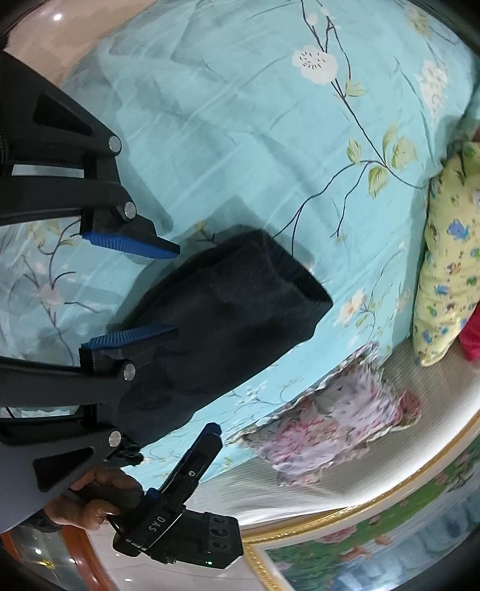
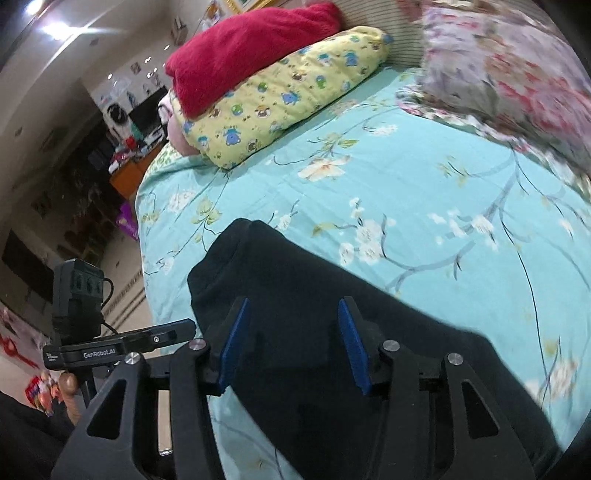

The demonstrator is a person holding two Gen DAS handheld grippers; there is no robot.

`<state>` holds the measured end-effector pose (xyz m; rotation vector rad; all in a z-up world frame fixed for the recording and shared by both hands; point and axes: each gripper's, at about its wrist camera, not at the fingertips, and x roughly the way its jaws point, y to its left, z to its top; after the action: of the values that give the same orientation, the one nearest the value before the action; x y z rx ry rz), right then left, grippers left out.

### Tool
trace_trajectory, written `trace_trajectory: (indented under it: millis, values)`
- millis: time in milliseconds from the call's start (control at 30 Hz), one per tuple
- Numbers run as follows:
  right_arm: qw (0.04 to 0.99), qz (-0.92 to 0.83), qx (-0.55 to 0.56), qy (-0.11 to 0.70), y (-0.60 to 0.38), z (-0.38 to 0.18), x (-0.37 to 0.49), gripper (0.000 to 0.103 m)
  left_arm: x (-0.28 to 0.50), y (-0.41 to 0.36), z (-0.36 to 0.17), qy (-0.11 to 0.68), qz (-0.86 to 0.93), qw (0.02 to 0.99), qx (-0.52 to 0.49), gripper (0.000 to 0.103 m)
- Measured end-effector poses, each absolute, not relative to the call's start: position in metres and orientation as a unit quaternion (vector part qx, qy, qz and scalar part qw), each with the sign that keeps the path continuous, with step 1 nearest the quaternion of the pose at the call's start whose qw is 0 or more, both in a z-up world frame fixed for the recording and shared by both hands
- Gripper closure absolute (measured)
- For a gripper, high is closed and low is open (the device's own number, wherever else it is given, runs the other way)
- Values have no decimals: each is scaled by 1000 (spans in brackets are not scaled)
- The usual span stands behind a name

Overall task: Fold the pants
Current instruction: 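Grasp the folded end of the black pants with the left gripper while the right gripper grasps beside it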

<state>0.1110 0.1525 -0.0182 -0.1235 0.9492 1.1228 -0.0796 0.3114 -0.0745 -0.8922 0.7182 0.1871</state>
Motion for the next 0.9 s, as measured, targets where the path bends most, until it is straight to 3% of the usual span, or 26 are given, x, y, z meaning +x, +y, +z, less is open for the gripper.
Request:
trace_trajectory:
  millis: [200, 767, 900]
  values:
    - [714, 547, -94, 427, 189, -18, 122, 52, -72, 322, -81, 336, 96, 829, -437, 61]
    - [635, 586, -234, 447, 288, -44, 135, 52, -53, 329, -96, 334, 100, 819, -455, 61]
    - [625, 592, -232, 452, 293, -50, 136, 63, -43, 327, -96, 332, 106, 827, -442, 65]
